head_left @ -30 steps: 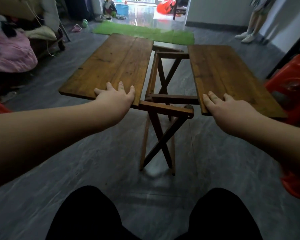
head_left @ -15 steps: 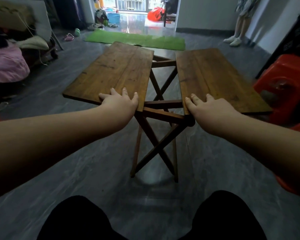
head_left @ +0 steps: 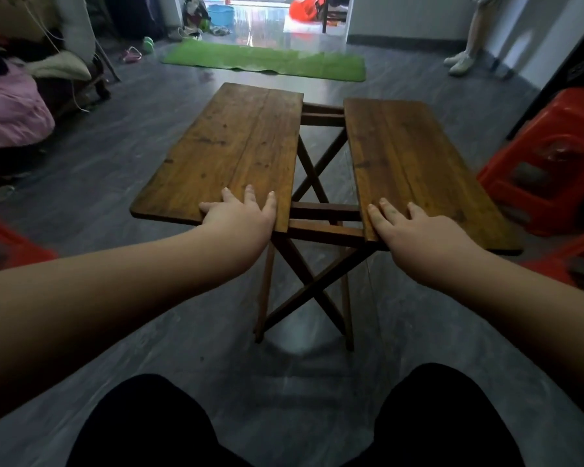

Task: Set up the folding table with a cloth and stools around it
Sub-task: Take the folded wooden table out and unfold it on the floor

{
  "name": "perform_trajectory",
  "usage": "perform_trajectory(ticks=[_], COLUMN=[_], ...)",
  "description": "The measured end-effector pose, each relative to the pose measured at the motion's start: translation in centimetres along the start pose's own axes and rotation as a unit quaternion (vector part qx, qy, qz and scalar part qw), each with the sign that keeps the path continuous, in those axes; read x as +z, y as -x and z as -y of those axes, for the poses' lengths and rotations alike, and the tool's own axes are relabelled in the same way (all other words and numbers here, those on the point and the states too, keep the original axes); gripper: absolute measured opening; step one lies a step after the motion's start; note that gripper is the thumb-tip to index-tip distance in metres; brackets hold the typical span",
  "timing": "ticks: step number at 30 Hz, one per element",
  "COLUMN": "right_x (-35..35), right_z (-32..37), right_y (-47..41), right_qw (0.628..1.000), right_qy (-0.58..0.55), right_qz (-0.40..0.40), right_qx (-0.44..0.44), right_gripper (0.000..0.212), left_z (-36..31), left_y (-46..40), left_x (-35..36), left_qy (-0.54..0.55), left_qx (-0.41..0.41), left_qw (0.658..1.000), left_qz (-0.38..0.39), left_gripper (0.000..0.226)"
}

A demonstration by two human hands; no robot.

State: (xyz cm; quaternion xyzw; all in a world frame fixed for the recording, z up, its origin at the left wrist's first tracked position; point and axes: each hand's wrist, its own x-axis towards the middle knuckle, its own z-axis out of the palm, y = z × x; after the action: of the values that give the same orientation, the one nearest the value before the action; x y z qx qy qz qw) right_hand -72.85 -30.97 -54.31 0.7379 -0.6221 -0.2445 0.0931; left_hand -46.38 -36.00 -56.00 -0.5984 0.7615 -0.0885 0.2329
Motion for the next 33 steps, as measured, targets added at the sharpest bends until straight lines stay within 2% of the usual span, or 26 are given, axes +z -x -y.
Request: perform_trajectory(ticks=[7,14,22,25,29,33], right_x=[0.8,0.6,2.1,3.1,4.3,5.4], right_z=[1.0,2.3,5.7,7.6,10.0,11.1], right_y=[0.5,0.5,-0.1,-0.6,-0.9,-1.0], right_qw=[1.000,0.999,0.998,0.997,0.995,0.995], right_qy=[-0.015,-0.034,-0.037,-0.047,-0.068,-0.079], right_qz=[-0.019,-0.010,-0.010,-0.017,-0.016,-0.029], right_qx=[0.001,-0.020,-0.054,-0.061,-0.065,-0.059], right_gripper=[0.086,0.084,0.089,0.091,0.089,0.089], left_z=[-1.3,-1.7,-2.4,-3.1,-4.3,-4.8], left_y=[0.1,0.5,1.0,0.9,1.0,1.4], left_x=[0.8,2.4,5.8,7.9,10.2,11.8], left_qy=[-0.003,0.030,0.030,0.040,0.048,0.059], left_qx=[0.029,0.050,0.060,0.047,0.031,0.033], left_qw=[0.999,0.998,0.997,0.997,0.998,0.996], left_qz=[-0.019,-0.023,-0.032,-0.037,-0.019,-0.061], left_gripper=[0.116,0.101,0.096,0.102,0.125,0.113])
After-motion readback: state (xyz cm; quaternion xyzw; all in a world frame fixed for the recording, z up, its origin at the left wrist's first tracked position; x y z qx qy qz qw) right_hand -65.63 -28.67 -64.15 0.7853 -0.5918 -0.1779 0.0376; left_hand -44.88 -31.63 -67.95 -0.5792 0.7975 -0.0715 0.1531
